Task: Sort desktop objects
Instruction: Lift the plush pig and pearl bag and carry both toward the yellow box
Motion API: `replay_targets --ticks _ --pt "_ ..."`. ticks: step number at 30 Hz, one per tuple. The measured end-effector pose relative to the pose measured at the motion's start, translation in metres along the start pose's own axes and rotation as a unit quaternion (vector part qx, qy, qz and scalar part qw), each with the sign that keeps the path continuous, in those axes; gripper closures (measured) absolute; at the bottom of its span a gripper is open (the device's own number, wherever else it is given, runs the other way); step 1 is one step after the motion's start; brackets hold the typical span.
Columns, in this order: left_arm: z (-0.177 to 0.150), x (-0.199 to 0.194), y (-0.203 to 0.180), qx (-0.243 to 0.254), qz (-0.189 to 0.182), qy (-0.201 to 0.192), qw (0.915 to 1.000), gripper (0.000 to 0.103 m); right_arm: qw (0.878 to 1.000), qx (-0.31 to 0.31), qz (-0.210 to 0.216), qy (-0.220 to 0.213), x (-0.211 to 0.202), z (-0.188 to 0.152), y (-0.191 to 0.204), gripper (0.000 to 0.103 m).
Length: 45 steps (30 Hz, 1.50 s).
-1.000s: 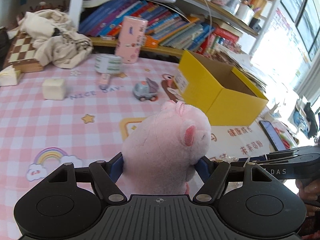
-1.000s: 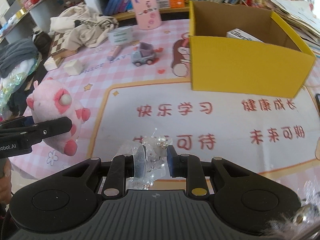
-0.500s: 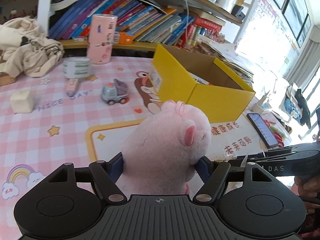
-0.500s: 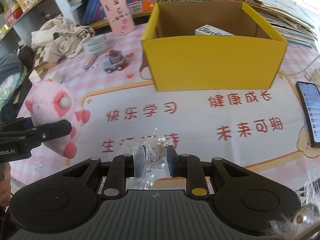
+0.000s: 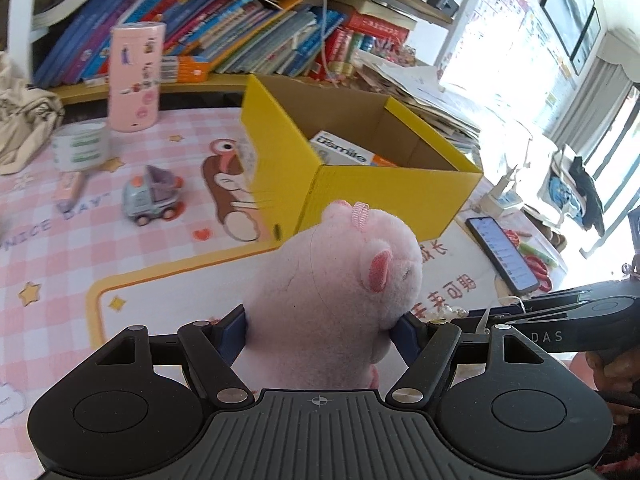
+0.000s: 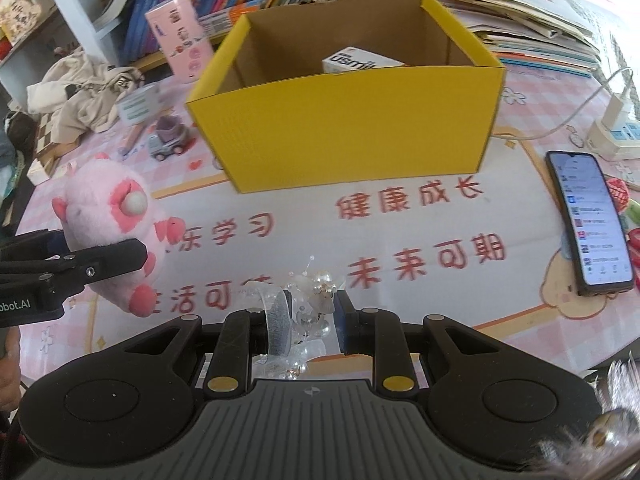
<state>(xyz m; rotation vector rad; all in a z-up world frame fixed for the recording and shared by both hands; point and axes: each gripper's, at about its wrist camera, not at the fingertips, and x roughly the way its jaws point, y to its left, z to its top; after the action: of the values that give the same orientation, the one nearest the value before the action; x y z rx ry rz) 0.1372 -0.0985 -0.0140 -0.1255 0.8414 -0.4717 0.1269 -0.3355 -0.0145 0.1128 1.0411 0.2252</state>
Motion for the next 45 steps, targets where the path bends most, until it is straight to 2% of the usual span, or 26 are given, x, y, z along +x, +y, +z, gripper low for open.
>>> replay_targets --ticks 16,24,32,38,42,45 --pt "0.024 0.044 -0.049 0.035 -0.014 0.006 0.9993 0.03 1.0 -0.01 -0.008 0.0 0.005 0.026 -0.052 0.082" --pt "0.038 0.054 -0.07 0.049 -0.013 -0.004 0.9987 0.03 1.0 -0.018 0.006 -0.014 0.004 0.042 -0.072 0.082" --pt "0.062 0.046 -0.085 0.062 0.002 -0.038 0.9974 0.03 0.996 -0.043 0.05 -0.064 -0.012 0.072 -0.074 0.082" --pt "0.092 0.03 -0.09 0.051 -0.004 -0.087 0.9949 0.03 0.985 -0.056 0.095 -0.13 -0.036 0.108 -0.072 0.082" --pt "0.109 0.032 -0.092 0.057 0.015 -0.103 0.9929 0.03 0.978 -0.067 0.108 -0.165 -0.042 0.138 -0.072 0.082" --pt "0.119 0.037 -0.092 0.06 0.029 -0.109 0.9918 0.03 0.975 -0.077 0.113 -0.176 -0.035 0.159 -0.071 0.084"
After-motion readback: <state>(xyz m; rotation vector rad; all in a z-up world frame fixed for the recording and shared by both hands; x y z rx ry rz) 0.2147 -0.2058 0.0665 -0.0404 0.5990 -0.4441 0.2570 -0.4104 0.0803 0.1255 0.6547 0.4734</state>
